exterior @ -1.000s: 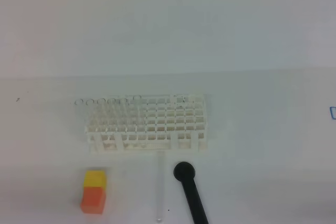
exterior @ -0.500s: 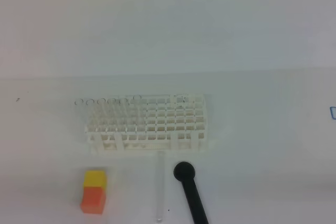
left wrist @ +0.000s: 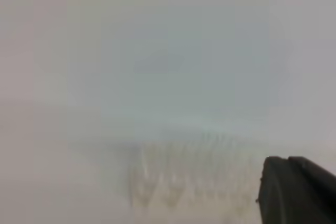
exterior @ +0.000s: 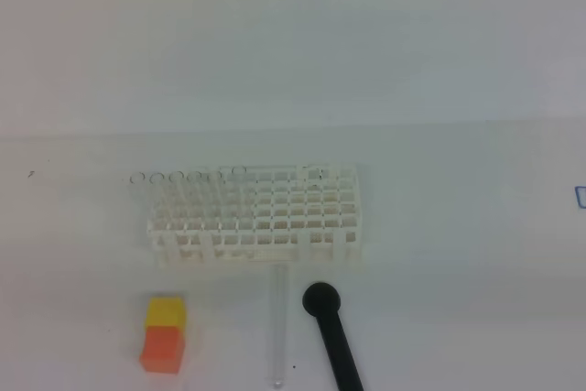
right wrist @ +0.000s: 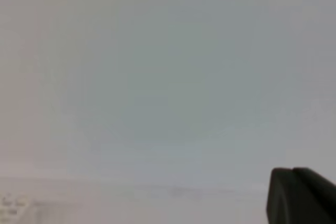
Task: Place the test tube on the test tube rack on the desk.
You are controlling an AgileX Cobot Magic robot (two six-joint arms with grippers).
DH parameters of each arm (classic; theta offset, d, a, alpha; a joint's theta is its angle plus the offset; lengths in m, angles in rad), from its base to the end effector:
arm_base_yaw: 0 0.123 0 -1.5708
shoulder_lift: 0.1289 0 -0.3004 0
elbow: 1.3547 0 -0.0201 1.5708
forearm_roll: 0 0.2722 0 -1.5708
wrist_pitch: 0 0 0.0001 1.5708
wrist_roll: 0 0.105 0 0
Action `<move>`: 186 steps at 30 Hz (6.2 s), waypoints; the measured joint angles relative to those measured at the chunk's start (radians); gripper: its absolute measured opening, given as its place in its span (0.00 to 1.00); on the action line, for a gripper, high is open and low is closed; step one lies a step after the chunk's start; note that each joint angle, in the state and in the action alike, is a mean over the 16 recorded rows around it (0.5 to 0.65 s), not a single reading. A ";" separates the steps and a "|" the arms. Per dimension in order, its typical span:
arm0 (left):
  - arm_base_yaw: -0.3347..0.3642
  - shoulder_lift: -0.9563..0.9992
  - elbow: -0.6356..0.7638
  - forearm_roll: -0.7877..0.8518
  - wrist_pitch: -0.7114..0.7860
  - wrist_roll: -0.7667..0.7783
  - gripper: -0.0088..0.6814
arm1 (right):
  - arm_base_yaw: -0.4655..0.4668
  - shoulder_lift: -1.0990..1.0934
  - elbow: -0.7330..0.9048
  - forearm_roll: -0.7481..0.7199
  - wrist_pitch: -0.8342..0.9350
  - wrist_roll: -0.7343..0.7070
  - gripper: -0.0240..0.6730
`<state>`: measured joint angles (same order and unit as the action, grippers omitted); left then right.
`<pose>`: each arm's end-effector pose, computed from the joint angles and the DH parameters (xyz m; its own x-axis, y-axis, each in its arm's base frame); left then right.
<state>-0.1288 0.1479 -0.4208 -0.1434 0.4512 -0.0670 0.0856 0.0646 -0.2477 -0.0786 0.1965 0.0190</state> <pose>0.0617 -0.0146 0.3106 -0.1216 -0.1805 -0.9760 0.1693 0.9652 -0.1995 0.0668 0.0041 0.2805 0.0780 -0.0516 -0.9956 -0.0658 0.9962 -0.0568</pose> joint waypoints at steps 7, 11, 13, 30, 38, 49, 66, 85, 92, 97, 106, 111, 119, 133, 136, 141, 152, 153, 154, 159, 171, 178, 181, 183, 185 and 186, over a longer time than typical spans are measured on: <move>0.000 0.194 -0.130 0.060 0.180 0.023 0.01 | 0.000 0.178 -0.201 0.016 0.296 -0.033 0.03; 0.000 0.319 -0.156 0.013 0.235 0.080 0.01 | 0.000 0.280 -0.271 0.042 0.407 -0.055 0.03; 0.000 0.385 -0.160 -0.041 0.248 0.125 0.02 | 0.000 0.319 -0.292 0.056 0.442 -0.063 0.03; -0.270 0.955 -0.237 -0.396 0.192 0.370 0.10 | 0.000 0.380 -0.318 0.112 0.496 -0.065 0.03; -0.493 1.137 -0.322 -0.216 0.100 0.128 0.21 | 0.000 0.380 -0.318 0.114 0.505 -0.051 0.03; -0.604 1.363 -0.443 -0.050 0.112 -0.125 0.51 | 0.000 0.380 -0.318 0.115 0.510 -0.046 0.03; -0.608 1.543 -0.554 0.114 0.146 -0.251 0.62 | 0.000 0.380 -0.318 0.116 0.510 -0.046 0.03; -0.608 1.634 -0.592 0.170 0.161 -0.300 0.62 | 0.000 0.380 -0.318 0.116 0.510 -0.046 0.03; -0.608 1.650 -0.592 0.187 0.176 -0.302 0.62 | 0.000 0.380 -0.318 0.116 0.510 -0.046 0.03; -0.608 1.657 -0.592 0.205 0.197 -0.302 0.58 | 0.000 0.380 -0.318 0.116 0.510 -0.046 0.03; -0.608 1.661 -0.592 0.231 0.229 -0.306 0.35 | 0.000 0.380 -0.318 0.116 0.510 -0.046 0.03; -0.608 1.661 -0.592 0.238 0.235 -0.316 0.18 | 0.000 0.380 -0.318 0.116 0.510 -0.046 0.03; -0.608 1.645 -0.598 0.286 0.254 -0.374 0.03 | 0.000 0.380 -0.318 0.116 0.510 -0.046 0.03; -0.608 1.347 -0.640 0.354 0.375 -0.460 0.01 | 0.000 0.380 -0.318 0.186 0.482 -0.047 0.03; -0.608 1.232 -0.643 0.352 0.385 -0.464 0.01 | 0.000 0.380 -0.318 0.237 0.462 -0.052 0.03; -0.608 1.033 -0.641 0.353 0.370 -0.470 0.01 | 0.000 0.380 -0.318 0.394 0.423 -0.130 0.03; -0.608 0.650 -0.459 0.356 0.038 -0.465 0.01 | 0.000 0.409 -0.318 1.054 0.441 -0.749 0.03; -0.608 0.622 -0.423 0.357 -0.018 -0.462 0.01 | 0.000 0.417 -0.318 1.115 0.456 -0.819 0.03; -0.608 0.594 -0.384 0.358 -0.079 -0.459 0.01 | 0.000 0.426 -0.318 1.171 0.474 -0.886 0.03; -0.608 0.485 -0.154 0.365 -0.410 -0.443 0.01 | 0.005 0.483 -0.318 1.379 0.580 -1.154 0.03; -0.608 0.411 0.264 0.376 -0.998 -0.368 0.01 | 0.103 0.661 -0.391 1.442 0.751 -1.409 0.07; -0.608 0.416 0.320 0.396 -1.092 -0.346 0.01 | 0.252 0.823 -0.560 1.414 0.728 -1.444 0.23; -0.608 0.416 0.323 0.412 -1.104 -0.345 0.01 | 0.348 0.913 -0.646 1.410 0.681 -1.447 0.32; -0.608 0.416 0.323 0.422 -1.106 -0.344 0.01 | 0.418 0.976 -0.702 1.414 0.640 -1.448 0.38; -0.608 0.416 0.323 0.432 -1.104 -0.343 0.01 | 0.488 1.040 -0.754 1.420 0.595 -1.449 0.44; -0.608 0.416 0.323 0.437 -1.103 -0.343 0.01 | 0.523 1.070 -0.777 1.425 0.573 -1.450 0.47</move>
<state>-0.7371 0.5638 -0.0979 0.2937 -0.6514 -0.4096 0.6084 1.1350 -1.0246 1.3460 0.7696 -1.4307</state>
